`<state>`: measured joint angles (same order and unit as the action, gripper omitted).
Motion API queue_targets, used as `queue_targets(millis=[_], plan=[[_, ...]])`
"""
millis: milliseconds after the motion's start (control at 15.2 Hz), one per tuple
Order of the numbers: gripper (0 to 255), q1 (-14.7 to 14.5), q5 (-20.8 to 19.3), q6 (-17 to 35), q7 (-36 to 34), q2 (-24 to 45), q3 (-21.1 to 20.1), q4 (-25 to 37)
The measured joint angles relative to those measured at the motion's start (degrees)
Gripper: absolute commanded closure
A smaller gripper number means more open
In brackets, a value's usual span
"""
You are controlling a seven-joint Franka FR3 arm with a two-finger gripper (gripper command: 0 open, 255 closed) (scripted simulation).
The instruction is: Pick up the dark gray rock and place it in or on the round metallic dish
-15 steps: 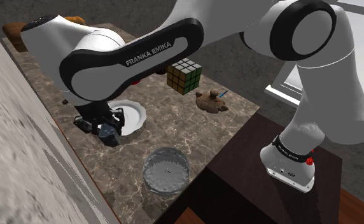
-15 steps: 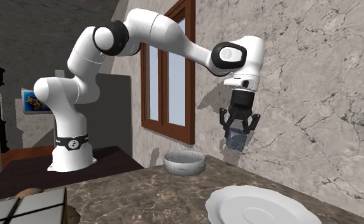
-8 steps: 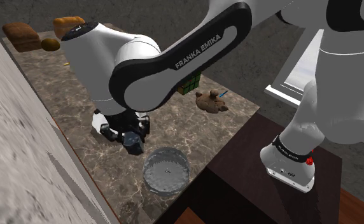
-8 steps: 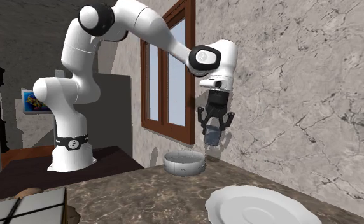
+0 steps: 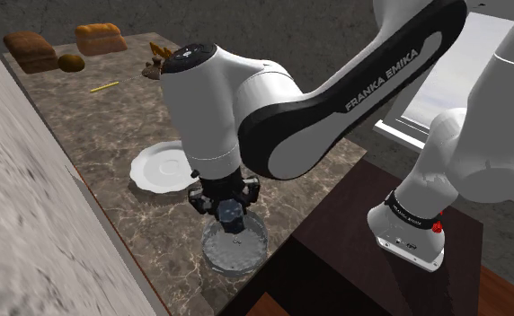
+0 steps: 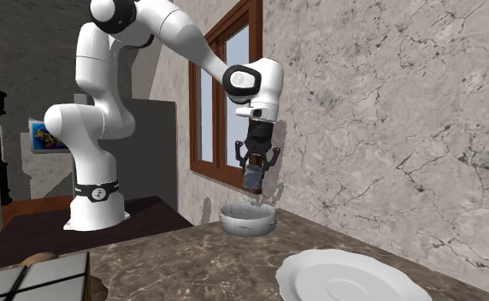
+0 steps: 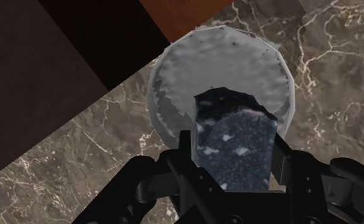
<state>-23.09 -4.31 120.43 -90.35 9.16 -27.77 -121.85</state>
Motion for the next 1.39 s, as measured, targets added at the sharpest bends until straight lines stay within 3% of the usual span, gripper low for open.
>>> queue_targets(millis=[330,990,1386], plan=[[255,-0.2,-0.1,3.9,-0.7,-0.2,-0.1,-4.2],[255,-1.1,-3.9,10.4,-3.3,5.9,1.1,-5.3],[255,-1.2,-4.2,11.0,-3.6,6.3,1.2,-5.6]])
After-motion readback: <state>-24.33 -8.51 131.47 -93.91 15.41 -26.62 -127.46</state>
